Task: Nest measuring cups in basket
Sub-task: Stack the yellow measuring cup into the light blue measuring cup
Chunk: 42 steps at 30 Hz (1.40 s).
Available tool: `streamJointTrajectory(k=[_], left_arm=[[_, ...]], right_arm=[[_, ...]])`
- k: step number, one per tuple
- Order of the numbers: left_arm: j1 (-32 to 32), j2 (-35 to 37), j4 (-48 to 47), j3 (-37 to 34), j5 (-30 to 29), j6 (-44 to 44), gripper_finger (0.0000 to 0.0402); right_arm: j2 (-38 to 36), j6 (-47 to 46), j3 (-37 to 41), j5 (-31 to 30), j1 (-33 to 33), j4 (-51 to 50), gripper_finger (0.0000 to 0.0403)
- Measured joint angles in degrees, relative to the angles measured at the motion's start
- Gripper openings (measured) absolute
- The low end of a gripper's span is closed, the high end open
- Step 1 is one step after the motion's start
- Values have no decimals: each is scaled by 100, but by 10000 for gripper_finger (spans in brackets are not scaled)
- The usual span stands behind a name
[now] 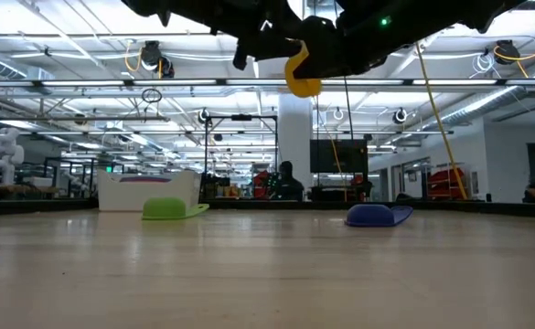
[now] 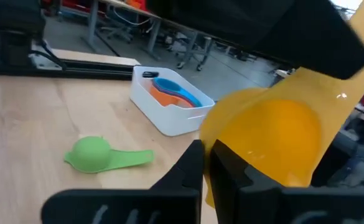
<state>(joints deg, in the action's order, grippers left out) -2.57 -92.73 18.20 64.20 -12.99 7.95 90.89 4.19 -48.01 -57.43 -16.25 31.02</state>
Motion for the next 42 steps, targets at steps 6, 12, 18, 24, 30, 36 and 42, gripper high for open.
streamJointTrajectory(k=[6,12,18,24,30,36,42], left_arm=[[7,55,37,2,80,-133,124],[-8,-5,193,2,97,-209,69],[2,-11,222,7,164,-347,11],[-4,-11,238,7,192,-460,18],[-15,-9,-24,4,369,-830,9],[-41,267,-606,0,706,-1094,6],[-157,474,-1152,1,2200,-1203,5]], right_arm=[[0,237,0,-122,-35,100,2],[0,255,0,-129,-32,97,2],[2,276,0,-127,-26,80,2],[2,278,0,-61,-28,88,3],[-107,-13,2,209,-133,-169,57],[-733,-1019,2,499,-358,-1416,163],[-1511,-1670,2,1464,-423,-2481,235]])
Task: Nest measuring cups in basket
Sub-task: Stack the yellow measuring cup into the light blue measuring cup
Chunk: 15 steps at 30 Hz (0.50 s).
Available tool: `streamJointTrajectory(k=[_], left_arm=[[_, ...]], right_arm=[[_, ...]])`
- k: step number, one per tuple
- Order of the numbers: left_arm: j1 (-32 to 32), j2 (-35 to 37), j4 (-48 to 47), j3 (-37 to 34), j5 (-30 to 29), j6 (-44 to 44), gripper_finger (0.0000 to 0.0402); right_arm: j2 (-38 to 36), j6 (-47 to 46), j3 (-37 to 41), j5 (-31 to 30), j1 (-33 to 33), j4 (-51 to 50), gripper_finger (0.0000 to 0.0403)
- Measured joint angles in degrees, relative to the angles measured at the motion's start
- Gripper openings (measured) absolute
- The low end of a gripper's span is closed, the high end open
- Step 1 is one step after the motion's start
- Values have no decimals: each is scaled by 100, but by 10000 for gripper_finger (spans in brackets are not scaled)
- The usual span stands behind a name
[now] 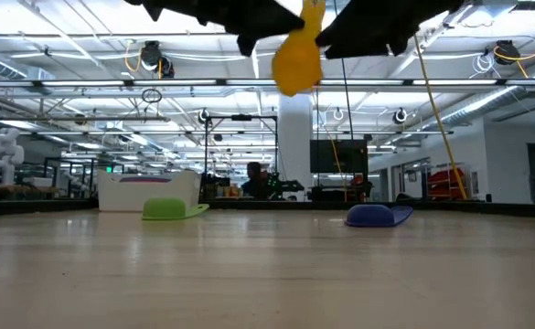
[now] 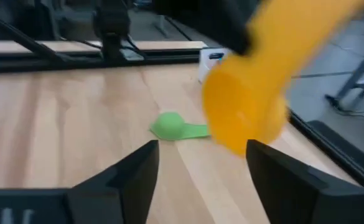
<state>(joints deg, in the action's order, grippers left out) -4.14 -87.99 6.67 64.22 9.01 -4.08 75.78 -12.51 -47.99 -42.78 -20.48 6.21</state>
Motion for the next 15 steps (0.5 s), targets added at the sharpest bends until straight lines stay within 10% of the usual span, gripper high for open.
streamJointTrajectory(k=[15], left_arm=[[184,-57,-741,-1,921,-728,13]], right_arm=[[-451,262,40,843,60,242,203]])
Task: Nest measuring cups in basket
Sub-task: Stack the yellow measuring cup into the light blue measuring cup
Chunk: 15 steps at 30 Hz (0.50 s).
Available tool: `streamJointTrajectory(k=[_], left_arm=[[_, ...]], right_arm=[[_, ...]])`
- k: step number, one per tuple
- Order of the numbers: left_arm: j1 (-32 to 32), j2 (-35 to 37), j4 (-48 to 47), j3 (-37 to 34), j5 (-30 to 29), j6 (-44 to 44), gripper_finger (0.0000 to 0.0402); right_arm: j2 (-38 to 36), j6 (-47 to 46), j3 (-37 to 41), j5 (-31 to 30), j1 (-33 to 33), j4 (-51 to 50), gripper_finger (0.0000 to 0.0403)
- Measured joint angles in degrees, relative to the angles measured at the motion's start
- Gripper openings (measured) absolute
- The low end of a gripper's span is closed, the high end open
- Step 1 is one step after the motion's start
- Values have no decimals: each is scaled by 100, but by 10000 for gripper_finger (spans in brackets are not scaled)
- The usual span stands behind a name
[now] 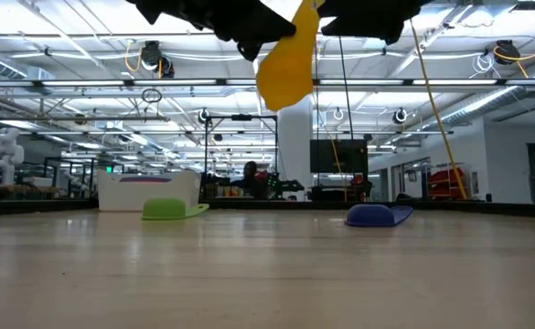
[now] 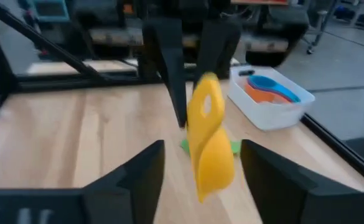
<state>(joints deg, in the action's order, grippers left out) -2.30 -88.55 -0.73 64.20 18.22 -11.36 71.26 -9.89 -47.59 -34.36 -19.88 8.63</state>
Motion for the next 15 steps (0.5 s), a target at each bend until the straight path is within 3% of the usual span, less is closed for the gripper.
streamJointTrajectory(k=[9,13,15], left_arm=[[22,0,-41,0,17,-100,13],[71,0,-46,0,-2,-121,13],[92,0,8,0,-24,-101,10]], right_arm=[[-7,136,587,1144,327,1719,78],[-4,95,737,1365,431,1897,18],[-7,101,791,1372,452,2034,6]])
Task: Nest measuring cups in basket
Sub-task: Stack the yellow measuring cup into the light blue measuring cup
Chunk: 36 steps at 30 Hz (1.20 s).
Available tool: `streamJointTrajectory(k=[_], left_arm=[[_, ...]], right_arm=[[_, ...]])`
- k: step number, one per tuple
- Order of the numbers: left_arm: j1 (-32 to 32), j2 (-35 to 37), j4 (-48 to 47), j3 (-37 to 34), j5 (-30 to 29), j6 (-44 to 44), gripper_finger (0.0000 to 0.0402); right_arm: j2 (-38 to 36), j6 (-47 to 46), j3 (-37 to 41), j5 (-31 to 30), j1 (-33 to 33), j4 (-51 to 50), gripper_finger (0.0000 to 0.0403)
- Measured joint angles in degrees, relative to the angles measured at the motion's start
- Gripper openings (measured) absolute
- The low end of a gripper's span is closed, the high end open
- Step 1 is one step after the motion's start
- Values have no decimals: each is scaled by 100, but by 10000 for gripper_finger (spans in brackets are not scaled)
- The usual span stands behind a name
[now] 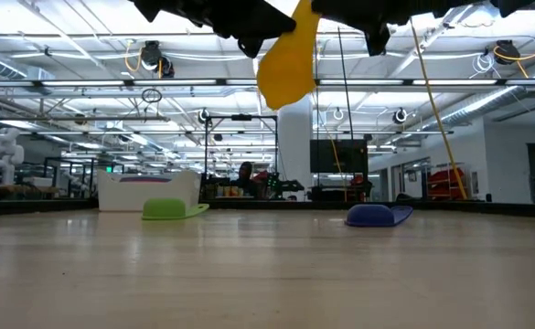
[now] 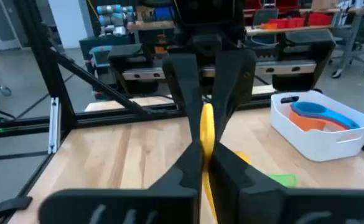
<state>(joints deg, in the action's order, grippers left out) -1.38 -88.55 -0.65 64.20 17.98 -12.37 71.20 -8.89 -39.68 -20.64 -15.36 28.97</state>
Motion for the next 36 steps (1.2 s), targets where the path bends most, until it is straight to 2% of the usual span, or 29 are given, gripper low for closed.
streamJointTrajectory(k=[3,7,13,17,22,29,32,36], left_arm=[[4,0,85,0,-100,275,18],[35,23,207,0,-481,477,74],[305,224,172,-2,-2180,361,170],[646,482,176,-2,-3260,80,210],[1220,673,391,-7,-3888,-384,222],[1928,546,810,7,-4570,-1454,223],[2275,328,765,6,-5065,-1975,223],[2505,-130,1172,3,-5687,-2792,223]], right_arm=[[-2,-28,37,-18,3,105,8],[-54,-15,39,-205,-3,86,3],[-353,64,41,-663,-50,45,2],[-681,74,98,-809,-40,-83,1],[-1101,-78,534,-780,72,506,1],[-1159,-320,1452,-675,120,2998,1],[-1144,-498,1575,-679,191,3210,0],[-1025,-908,1575,-803,324,3479,0]])
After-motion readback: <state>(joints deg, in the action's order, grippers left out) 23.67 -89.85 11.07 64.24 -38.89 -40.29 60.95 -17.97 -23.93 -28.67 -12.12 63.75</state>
